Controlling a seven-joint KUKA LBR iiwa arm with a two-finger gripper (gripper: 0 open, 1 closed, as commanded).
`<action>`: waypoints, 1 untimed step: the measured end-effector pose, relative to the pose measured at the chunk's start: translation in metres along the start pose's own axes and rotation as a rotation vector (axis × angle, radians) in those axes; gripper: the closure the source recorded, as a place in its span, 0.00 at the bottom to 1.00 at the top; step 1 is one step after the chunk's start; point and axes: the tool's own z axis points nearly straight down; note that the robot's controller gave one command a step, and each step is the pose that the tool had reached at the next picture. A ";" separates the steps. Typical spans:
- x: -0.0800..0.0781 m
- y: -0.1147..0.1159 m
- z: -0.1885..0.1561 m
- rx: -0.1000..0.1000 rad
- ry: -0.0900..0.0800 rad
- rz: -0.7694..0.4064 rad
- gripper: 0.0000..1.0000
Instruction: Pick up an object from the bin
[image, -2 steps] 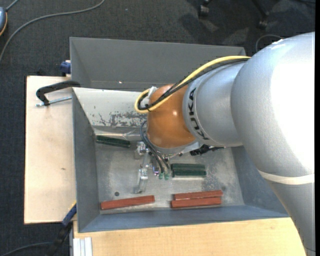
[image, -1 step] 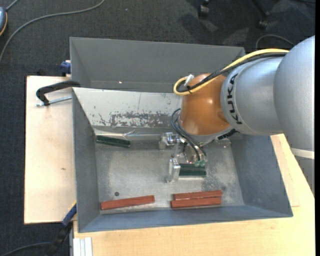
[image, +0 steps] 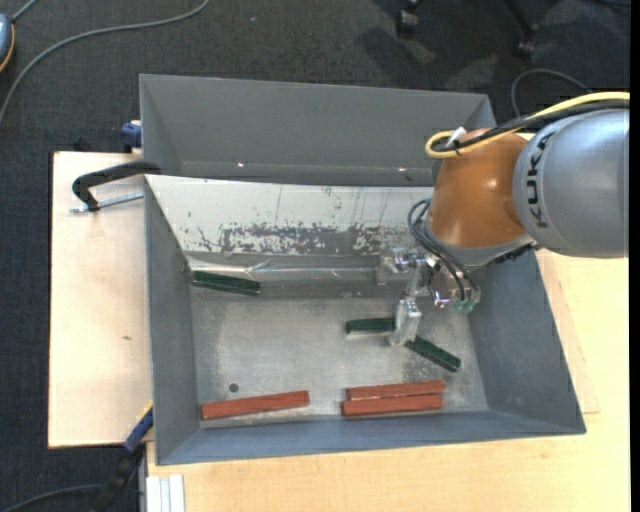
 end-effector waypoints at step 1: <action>0.000 0.006 0.000 -0.005 0.002 -0.007 1.00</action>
Offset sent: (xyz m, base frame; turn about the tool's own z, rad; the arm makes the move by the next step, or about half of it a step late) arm 0.0000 0.0000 0.0000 0.0000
